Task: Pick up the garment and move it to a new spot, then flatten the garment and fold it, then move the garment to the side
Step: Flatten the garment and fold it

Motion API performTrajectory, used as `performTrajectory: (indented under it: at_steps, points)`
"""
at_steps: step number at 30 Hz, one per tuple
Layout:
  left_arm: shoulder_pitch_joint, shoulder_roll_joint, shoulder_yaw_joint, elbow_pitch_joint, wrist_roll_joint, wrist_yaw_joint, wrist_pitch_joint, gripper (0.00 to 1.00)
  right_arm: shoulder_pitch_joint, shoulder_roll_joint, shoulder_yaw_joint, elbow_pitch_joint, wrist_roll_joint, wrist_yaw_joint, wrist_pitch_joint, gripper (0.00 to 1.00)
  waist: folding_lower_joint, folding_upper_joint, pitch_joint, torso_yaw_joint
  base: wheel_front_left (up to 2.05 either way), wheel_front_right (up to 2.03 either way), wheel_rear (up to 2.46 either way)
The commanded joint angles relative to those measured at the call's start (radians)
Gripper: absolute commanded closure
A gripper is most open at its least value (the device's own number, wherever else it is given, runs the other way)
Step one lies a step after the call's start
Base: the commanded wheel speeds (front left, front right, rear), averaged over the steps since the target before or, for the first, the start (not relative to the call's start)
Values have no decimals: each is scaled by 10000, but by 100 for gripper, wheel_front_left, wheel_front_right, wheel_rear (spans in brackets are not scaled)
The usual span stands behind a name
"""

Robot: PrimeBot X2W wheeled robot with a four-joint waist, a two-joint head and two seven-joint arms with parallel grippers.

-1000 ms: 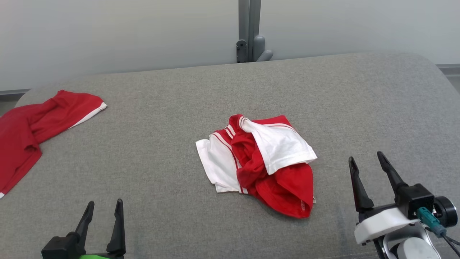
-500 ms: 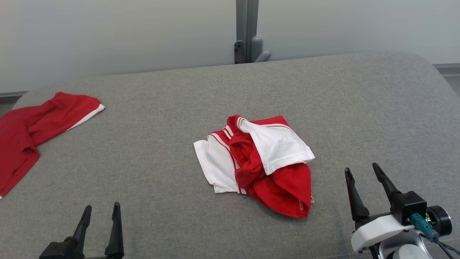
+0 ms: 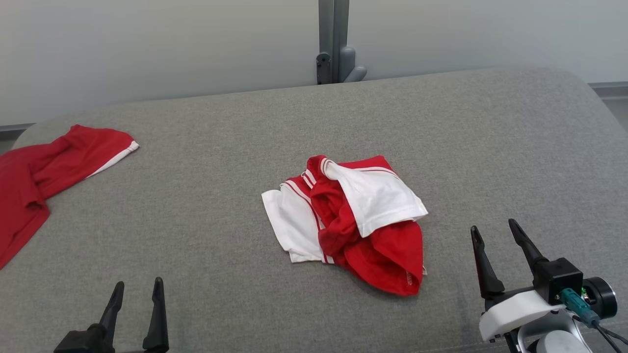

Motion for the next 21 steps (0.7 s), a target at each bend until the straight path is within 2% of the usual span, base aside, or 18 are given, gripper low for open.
performTrajectory:
  at_steps: [1, 5, 10, 16, 21]
  points:
    - [-70, -22, 35, 22, 82, -25, -27, 0, -69, -48, 8, -12, -39, -3, -32, 0, 0, 107, 8, -9, 0, 0, 0]
    - [-137, -98, 51, 11, 145, -49, -25, 0, -134, -57, 84, -3, -15, -3, -32, 0, 0, 107, 105, -109, 0, 0, 0]
    - [-623, -277, -149, 141, -321, -75, -16, 0, -375, -108, 265, -36, 8, -3, -32, 0, 0, 107, 408, -419, 0, 0, 0]
    - [-1987, -145, -1210, 992, -1091, -75, 122, 0, -720, -155, 303, -162, -6, -3, -32, 0, 0, 107, 934, -973, 0, 0, 0]
    - [-3210, -142, -1978, 1952, -2046, -75, 898, 0, -914, -89, 299, -246, 2, -3, -32, 0, 0, 107, 1377, -1411, 0, 0, 0]
